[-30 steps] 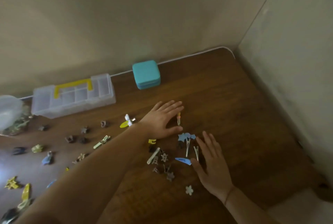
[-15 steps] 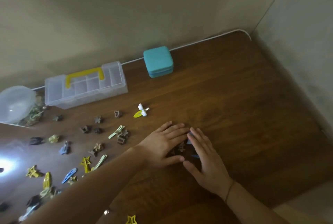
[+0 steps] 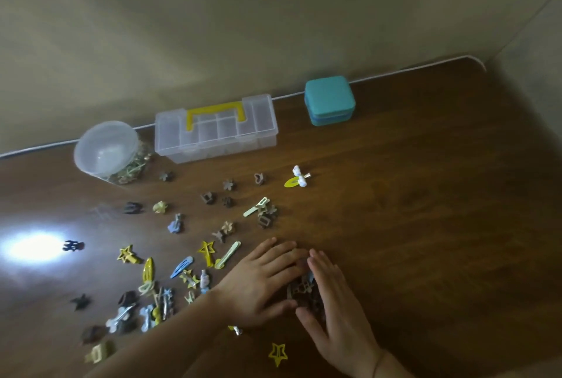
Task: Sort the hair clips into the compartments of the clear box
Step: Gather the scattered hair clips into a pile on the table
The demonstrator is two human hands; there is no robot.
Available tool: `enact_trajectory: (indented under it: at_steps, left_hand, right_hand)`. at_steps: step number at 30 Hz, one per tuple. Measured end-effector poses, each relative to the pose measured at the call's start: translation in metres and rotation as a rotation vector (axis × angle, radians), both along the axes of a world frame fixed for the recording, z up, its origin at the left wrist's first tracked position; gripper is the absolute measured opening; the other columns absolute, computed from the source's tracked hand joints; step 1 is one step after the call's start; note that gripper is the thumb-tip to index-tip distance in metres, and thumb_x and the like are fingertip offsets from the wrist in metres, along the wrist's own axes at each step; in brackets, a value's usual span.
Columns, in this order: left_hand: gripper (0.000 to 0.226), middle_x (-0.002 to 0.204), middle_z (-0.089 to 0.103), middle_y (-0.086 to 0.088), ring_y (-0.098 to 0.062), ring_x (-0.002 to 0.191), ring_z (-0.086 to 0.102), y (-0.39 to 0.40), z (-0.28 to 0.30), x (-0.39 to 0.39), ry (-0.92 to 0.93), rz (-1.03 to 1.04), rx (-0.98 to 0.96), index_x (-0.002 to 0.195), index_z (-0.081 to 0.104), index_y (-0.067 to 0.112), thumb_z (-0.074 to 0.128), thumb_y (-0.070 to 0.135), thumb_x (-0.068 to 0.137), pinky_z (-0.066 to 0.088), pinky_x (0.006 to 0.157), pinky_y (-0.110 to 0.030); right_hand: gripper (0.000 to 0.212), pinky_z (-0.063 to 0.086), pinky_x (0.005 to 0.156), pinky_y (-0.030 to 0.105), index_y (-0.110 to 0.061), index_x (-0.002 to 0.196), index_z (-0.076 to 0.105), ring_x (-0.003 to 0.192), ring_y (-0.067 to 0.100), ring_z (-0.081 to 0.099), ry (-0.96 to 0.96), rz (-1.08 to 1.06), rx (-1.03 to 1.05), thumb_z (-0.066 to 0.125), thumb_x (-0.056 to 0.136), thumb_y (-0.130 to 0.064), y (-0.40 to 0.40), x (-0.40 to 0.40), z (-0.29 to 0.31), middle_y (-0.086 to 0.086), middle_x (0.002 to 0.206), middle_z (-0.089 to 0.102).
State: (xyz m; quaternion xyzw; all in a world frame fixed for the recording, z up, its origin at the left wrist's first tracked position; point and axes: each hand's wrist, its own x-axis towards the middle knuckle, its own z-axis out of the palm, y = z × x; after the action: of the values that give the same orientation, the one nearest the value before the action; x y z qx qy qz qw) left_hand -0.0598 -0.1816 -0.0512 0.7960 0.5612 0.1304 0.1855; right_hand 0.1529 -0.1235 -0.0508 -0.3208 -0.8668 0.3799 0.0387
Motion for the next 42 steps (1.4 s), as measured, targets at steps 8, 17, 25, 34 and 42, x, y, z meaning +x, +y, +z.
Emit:
enact_trajectory:
  at_steps: [8,17,25,34,42]
  left_hand:
    - [0.065,0.161,0.024,0.0,-0.021,0.15,0.014,-0.001,0.013,-0.083,0.091,0.564,0.103,0.149,0.036,0.024,0.039,0.058,0.094,0.017,0.118,-0.053]
    - [0.081,0.164,0.009,0.011,-0.014,0.151,-0.003,0.031,-0.006,-0.112,0.077,0.716,-0.118,0.155,0.013,0.034,0.017,0.077,0.086,0.001,0.12,-0.05]
    - [0.083,0.162,0.016,0.001,-0.011,0.151,0.001,0.0,-0.004,-0.057,-0.144,0.541,-0.076,0.155,0.021,0.016,0.031,0.069,0.091,0.006,0.122,-0.041]
    - [0.076,0.164,0.01,0.006,-0.007,0.15,-0.004,-0.048,0.006,-0.031,-0.19,0.451,-0.08,0.155,0.019,0.02,0.037,0.062,0.095,0.001,0.122,-0.036]
    - [0.056,0.158,0.03,0.004,-0.012,0.149,0.016,-0.082,0.019,-0.119,-0.263,1.008,0.172,0.145,0.043,0.022,0.038,0.051,0.096,0.023,0.117,-0.053]
  right_hand:
    - [0.069,0.019,0.117,0.047,-0.033,0.148,0.025,0.148,0.009,-0.005,-0.033,0.058,0.191,0.026,0.089,-0.068,0.1,-0.063,0.02,-0.014,0.161,0.005]
    - [0.068,0.014,0.116,0.043,-0.04,0.151,0.016,0.147,0.006,-0.011,-0.213,0.414,0.217,0.039,0.091,-0.062,0.153,-0.164,0.022,-0.016,0.161,-0.004]
    - [0.08,-0.001,0.116,0.028,-0.033,0.153,0.005,0.142,-0.005,-0.019,-0.242,0.598,0.24,0.037,0.089,-0.069,0.109,-0.115,0.021,-0.021,0.157,-0.011]
    - [0.061,0.013,0.119,0.035,-0.033,0.148,0.029,0.148,0.007,0.005,-0.04,0.6,0.188,0.039,0.095,-0.061,0.082,-0.067,0.013,-0.019,0.159,0.014]
    - [0.079,0.004,0.121,0.039,-0.022,0.153,0.014,0.147,0.007,-0.007,-0.262,0.084,0.212,0.019,0.088,-0.066,0.131,-0.112,0.006,-0.007,0.162,0.001]
